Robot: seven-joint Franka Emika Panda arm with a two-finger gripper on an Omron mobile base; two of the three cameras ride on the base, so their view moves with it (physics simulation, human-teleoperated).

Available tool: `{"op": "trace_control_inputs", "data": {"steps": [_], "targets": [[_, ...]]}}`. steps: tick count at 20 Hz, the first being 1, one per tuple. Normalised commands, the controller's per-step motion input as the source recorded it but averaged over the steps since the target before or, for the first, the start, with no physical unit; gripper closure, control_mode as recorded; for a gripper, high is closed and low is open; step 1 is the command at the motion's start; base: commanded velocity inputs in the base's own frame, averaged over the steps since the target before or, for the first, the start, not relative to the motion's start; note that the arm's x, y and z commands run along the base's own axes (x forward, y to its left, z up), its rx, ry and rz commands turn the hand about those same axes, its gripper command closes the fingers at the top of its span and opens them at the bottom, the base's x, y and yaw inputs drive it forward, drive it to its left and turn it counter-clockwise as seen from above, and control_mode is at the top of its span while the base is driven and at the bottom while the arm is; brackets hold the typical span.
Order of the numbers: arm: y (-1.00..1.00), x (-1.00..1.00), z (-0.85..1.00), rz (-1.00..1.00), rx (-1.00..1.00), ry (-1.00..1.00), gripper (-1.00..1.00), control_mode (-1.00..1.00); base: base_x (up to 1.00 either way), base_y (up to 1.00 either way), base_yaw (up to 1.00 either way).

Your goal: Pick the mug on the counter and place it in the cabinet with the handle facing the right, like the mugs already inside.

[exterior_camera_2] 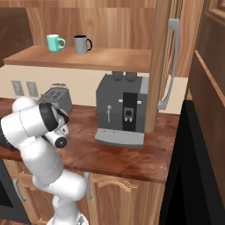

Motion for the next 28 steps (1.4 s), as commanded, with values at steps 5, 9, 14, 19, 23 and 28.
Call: {"op": "trace_control_inputs", "data": {"steps": [5,9,14,19,23,28], "targets": [[-0.01,0.00,0.36,0.05,0.00,-0.01,1.00,-1.00,0.00,0.00,0.00],[-0.07,-0.07,0.44,0.06,0.01,0.00,1.00,-1.00,0.00,0.00,0.00],[-0.09,-0.06,0.53,0.07,0.03,0.00,1.00,-1.00,0.00,0.00,0.00],[-0.09,-0.11,0.57,0.06,0.05,0.01,1.00,-1.00,0.00,0.00,0.00],[-0.07,-0.08,0.59,0.05,0.07,0.01,1.00,-1.00,0.00,0.00,0.00],[-0.02,-0.11,0.52,0.04,0.05,0.00,1.00,-1.00,0.00,0.00,0.00]]}}
